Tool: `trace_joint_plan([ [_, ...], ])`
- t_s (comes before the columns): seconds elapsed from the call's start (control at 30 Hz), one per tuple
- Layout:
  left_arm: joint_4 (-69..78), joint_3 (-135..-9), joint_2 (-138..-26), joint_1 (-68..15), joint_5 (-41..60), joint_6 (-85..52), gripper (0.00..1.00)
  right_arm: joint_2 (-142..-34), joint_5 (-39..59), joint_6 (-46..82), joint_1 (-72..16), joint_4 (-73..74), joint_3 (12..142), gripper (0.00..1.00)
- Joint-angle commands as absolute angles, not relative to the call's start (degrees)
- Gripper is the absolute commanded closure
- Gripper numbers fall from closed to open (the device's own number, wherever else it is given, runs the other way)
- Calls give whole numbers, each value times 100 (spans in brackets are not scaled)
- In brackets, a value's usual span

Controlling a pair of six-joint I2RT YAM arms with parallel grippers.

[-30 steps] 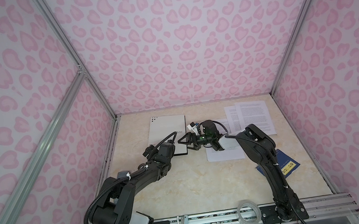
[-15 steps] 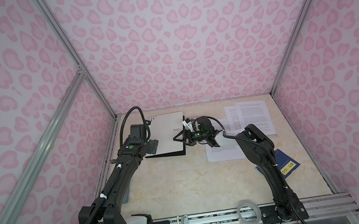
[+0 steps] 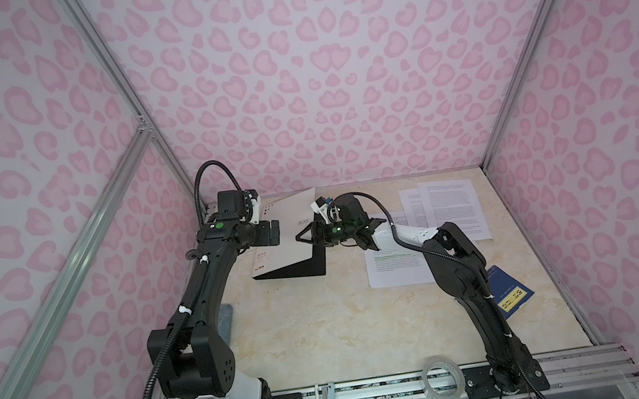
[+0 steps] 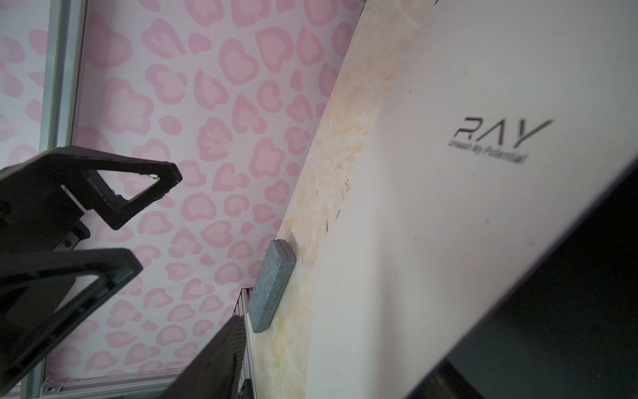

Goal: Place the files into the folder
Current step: 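Lift the folder cover with the left gripper while the right holds the folder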

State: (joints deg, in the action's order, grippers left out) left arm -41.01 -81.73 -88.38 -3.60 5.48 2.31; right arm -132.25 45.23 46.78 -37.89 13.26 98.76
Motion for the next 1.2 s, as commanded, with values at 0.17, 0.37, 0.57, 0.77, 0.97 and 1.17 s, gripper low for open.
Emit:
trace_joint_plan([
  [0.17, -4267, -8130, -8693, -255, 897, 79, 3, -13567, 4635, 4976, -3785, 1606, 9968, 71],
  [0.37, -4534, -8384, -8703, -237, 936, 140, 3, -13418, 4784, 4984, -3771, 1612, 9770, 92],
  [0.57, -4831, -8762, -8741, -237, 1091, 219, 3, -12883, 4859, 4497, -3731, 986, 9286, 100],
  [0.77, -5151, -9174, -9019, -237, 1469, 185, 3, -12293, 4751, 3844, -3693, 7, 8921, 100],
  [0.97, -5545, -9655, -9538, -234, 2219, 141, 3, -11749, 4787, 3613, -3684, -468, 8413, 100],
  [1.17, -5825, -9945, -9875, -236, 2766, 246, 3, -11242, 4968, 3561, -3687, -563, 7837, 92],
])
